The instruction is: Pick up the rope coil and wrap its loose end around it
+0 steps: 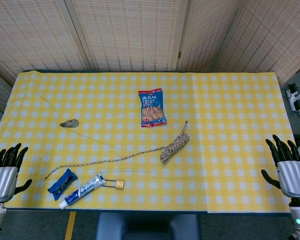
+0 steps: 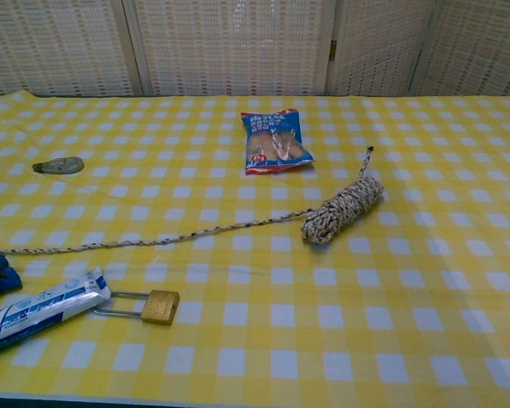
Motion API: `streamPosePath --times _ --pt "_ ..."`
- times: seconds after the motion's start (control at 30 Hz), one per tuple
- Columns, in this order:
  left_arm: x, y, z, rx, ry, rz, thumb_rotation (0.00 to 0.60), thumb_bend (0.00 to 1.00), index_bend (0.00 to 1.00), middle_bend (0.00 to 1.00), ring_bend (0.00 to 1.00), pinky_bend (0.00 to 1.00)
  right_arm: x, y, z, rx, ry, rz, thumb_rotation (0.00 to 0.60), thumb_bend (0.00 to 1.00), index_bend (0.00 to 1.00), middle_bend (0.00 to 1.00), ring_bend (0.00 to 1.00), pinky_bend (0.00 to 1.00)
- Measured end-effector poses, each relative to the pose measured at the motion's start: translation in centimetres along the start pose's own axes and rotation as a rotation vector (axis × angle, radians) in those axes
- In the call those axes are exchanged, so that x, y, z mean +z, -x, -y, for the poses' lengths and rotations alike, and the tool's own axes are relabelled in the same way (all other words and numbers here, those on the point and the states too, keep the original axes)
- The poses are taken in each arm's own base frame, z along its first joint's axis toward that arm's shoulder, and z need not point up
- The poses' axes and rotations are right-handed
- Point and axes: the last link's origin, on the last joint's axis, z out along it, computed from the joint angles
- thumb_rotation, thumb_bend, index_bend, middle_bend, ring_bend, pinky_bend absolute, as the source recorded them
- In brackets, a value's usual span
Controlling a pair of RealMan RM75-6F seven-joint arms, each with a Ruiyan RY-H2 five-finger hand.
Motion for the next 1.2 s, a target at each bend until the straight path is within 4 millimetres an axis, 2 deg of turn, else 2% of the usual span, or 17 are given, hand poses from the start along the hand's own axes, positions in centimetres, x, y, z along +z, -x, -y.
streamPosePath --times 0.37,0.6,0.7,0.9,1.2 --pt "-0.2 0.0 0.1 -0.014 -0.007 -0.055 0.600 0.24 0.11 0.02 0.03 0.00 0.4 -0.5 0.4 0.002 -0.036 0.004 0.600 0.29 0.00 0.00 0.11 0.00" --pt "-0.8 0.1 0.3 -0.027 -0.005 -0.061 0.600 0.24 0.11 0.02 0.03 0.00 2.3 -1.0 1.5 -0.020 -0.107 0.012 0.600 0.29 0.00 0.01 0.12 0.00" --pt "-1.1 0.1 0.4 -0.031 -0.009 -0.062 0.600 0.24 0.11 0.03 0.03 0.00 3.7 -0.9 2.6 -0.041 -0.155 0.038 0.600 0.29 0.00 0.03 0.12 0.00" --pt "-1.7 -0.1 0.7 -0.034 -0.014 -0.065 0.600 0.24 0.11 0.02 0.03 0.00 7.3 -0.2 6.0 -0.094 -0.280 0.115 0.600 0.29 0.00 0.04 0.13 0.00" --pt "-2.3 0.0 0.9 -0.040 -0.025 -0.057 0.600 0.24 0.12 0.03 0.03 0.00 13.1 3.1 12.6 -0.177 -0.441 0.214 0.600 0.29 0.00 0.05 0.12 0.00"
